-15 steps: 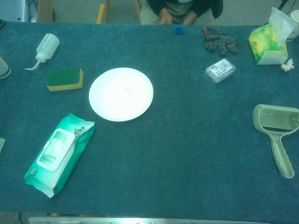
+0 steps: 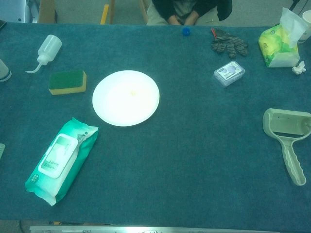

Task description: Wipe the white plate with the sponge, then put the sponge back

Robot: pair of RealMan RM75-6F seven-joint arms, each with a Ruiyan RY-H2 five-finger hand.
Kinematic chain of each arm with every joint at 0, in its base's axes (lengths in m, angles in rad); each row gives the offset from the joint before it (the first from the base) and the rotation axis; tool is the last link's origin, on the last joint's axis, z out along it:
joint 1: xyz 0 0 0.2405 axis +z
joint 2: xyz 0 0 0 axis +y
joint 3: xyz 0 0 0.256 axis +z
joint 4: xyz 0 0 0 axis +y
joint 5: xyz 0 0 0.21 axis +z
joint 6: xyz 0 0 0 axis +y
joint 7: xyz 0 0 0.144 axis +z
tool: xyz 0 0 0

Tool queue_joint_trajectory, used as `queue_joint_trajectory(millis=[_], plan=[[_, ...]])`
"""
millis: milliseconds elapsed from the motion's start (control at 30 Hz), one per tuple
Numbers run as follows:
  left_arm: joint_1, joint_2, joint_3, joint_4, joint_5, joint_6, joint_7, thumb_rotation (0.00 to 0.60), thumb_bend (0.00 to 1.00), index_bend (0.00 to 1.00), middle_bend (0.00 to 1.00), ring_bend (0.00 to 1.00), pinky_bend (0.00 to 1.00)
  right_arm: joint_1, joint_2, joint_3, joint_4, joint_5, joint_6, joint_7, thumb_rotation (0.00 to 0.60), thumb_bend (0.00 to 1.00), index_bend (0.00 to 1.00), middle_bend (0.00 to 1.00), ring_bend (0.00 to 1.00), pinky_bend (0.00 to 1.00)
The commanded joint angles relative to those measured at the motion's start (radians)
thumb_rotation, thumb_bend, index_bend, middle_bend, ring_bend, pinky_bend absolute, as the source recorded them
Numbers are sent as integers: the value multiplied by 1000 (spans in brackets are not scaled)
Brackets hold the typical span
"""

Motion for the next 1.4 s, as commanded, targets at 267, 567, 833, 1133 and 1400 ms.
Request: queue_joint_trajectory(millis=[267, 567, 833, 1133, 1400], plan=[[-123, -12, -15, -25, 38, -163, 46, 600, 277, 243, 162, 22, 52, 6, 6, 4, -5, 4, -8, -7, 600, 388, 389, 394, 244, 450], [-278, -84, -83, 11, -133, -368, 149, 591, 277, 243, 134, 22, 52, 3, 10, 7, -9, 13, -4, -18, 600, 388, 389, 394, 244, 450], [-403, -159, -118, 79, -328, -497, 309, 494, 250, 236, 100, 22, 52, 7, 8, 8, -15, 17, -13, -30, 600, 388, 389, 394, 244, 450], [-498, -249, -116, 211, -523, -566, 396, 451, 246, 125, 53, 14, 51, 6, 9, 13, -9, 31, -14, -32, 600, 388, 389, 394, 244, 450], [-561, -318, -98, 324, -678, -590, 463, 426, 246, 65, 19, 2, 52, 4, 11, 14, -4, 40, -20, -31, 600, 388, 389, 394, 244, 450]])
